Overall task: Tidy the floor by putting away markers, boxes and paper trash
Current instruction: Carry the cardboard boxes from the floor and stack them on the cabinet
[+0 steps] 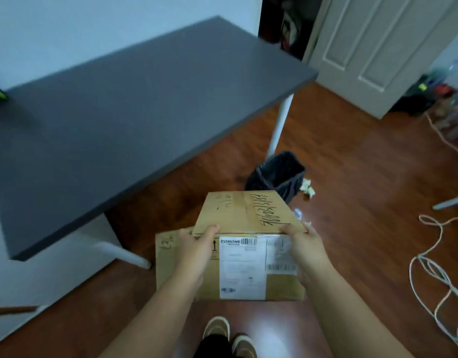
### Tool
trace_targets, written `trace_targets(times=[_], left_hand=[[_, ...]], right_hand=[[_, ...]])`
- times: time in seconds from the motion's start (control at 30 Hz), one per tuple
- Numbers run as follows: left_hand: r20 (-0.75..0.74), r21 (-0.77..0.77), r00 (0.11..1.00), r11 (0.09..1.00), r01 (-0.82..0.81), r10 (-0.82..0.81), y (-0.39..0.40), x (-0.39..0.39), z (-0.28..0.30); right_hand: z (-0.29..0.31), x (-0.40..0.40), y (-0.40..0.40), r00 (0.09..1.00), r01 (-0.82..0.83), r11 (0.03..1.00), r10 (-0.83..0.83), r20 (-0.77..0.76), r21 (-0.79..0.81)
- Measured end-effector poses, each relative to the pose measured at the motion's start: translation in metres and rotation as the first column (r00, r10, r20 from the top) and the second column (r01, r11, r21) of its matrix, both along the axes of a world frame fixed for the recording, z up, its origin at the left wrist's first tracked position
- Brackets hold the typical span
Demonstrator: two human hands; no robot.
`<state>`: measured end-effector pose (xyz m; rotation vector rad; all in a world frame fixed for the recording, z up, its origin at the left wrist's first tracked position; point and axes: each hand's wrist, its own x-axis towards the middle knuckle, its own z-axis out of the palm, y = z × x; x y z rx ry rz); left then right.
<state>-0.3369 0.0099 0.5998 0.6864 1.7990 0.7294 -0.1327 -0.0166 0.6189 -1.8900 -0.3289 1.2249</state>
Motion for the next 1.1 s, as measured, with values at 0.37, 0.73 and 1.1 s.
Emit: trace_targets(times=[0.37, 0.73, 1.1], left_hand=[[0.376, 0.525, 0.917, 0.846, -0.094, -0.132, -0.001, -0.011, 0.278], [0.321, 0.82, 0.923, 0.425, -0.382, 0.21, -0.051, -0.262, 0.41], [0.273, 0.886, 0.786, 0.172, -0.43, 0.554, -0.174, -0.595, 0.476]], right_hand=[[0.302, -0.02, 0.021, 0.947, 0.0, 0.755, -0.21, 0.242, 0.656], [0.403, -0.285, 0.026, 0.962, 0.008, 0.457, 0.239, -0.131, 0.889], [0.445, -0.65, -0.028, 0.707, -0.047, 0.369, 0.669, -0.23, 0.928]])
